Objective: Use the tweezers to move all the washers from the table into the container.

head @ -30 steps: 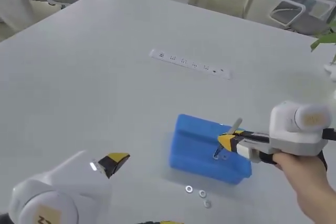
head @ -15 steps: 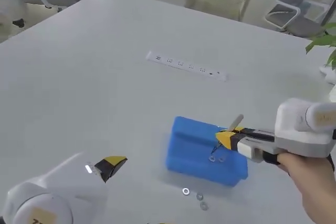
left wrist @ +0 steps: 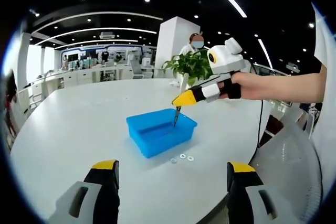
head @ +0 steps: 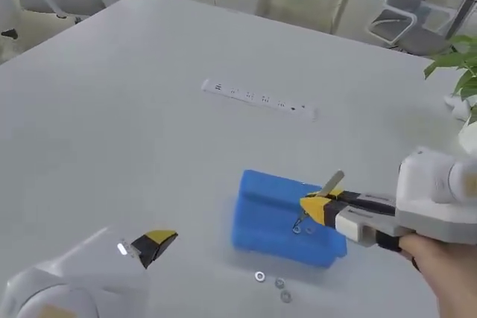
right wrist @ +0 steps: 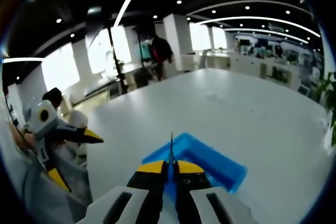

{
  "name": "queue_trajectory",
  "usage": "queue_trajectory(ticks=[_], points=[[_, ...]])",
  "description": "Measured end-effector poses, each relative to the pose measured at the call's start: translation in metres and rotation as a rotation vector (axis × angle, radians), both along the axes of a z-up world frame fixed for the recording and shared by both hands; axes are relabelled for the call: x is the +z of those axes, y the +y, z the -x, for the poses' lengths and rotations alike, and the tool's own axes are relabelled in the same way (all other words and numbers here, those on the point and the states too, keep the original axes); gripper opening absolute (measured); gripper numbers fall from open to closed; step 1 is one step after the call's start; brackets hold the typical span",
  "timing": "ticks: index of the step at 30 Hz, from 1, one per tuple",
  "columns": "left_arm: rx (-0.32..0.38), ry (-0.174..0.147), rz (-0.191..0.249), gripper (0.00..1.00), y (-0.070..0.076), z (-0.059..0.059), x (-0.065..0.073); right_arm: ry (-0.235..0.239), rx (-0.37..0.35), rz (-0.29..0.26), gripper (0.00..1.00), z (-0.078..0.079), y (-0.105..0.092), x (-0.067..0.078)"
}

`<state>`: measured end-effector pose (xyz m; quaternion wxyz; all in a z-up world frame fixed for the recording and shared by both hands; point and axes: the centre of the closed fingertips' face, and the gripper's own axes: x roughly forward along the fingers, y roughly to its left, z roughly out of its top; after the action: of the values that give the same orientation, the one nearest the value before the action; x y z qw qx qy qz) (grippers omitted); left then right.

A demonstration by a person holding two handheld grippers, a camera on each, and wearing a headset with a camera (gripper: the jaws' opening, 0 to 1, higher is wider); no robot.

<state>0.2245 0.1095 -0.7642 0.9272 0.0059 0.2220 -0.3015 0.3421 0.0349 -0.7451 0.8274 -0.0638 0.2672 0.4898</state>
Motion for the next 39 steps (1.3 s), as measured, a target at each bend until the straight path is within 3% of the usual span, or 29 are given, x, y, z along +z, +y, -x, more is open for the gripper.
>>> queue_trajectory(ticks=[10,20,39], points=[[-0.003,0.003,0.000,0.86,0.000,0.000,-0.002,0.041,0.026,0.010,0.04,0.024,0.002,-0.016],[0.004,0.003,0.000,0.85,0.002,-0.001,-0.002,0.105,0.029,0.046,0.04,0.041,-0.003,-0.046],[0.002,0.007,-0.003,0.85,0.002,-0.001,-0.003,0.153,0.025,0.080,0.04,0.055,-0.007,-0.069]])
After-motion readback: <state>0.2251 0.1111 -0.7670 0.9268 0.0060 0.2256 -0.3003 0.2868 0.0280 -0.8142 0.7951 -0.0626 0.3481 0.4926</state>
